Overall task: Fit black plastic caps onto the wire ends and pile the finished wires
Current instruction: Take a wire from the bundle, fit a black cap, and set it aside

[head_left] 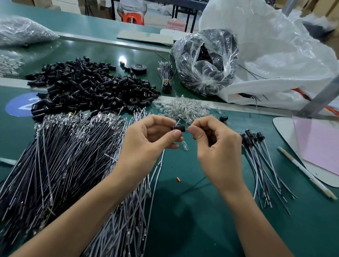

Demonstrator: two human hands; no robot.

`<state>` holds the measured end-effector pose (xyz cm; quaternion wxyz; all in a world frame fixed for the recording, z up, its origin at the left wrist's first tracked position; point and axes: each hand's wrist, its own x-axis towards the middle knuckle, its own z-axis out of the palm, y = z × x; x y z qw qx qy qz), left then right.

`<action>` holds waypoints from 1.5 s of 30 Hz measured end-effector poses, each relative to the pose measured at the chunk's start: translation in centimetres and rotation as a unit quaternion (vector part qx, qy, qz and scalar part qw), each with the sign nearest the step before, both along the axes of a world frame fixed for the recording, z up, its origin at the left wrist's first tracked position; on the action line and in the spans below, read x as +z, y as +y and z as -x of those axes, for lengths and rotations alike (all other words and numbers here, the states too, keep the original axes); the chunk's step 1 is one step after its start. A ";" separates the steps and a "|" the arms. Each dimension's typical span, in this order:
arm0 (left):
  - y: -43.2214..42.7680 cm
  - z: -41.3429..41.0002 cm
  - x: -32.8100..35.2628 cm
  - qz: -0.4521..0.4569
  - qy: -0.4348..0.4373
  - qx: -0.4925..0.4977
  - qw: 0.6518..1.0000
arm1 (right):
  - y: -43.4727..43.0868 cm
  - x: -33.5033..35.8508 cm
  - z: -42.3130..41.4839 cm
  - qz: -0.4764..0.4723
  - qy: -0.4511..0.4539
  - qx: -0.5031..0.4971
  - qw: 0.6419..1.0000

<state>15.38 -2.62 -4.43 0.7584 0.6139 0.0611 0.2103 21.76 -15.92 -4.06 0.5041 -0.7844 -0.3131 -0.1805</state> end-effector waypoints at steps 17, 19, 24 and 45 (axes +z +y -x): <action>0.2 0.0 0.2 -0.005 -0.019 0.021 1.000 | -0.3 0.1 -0.1 0.007 0.007 0.024 1.000; 0.2 0.0 0.1 -0.007 -0.019 0.012 1.000 | -0.3 0.2 -0.2 -0.001 0.007 0.022 1.000; -0.1 0.1 0.1 -0.006 -0.030 0.027 0.999 | -0.4 0.3 -0.2 -0.021 0.024 0.033 0.999; 0.1 -0.1 -0.2 -0.015 -0.048 0.040 0.998 | -0.1 0.4 0.3 -0.041 0.034 0.037 0.998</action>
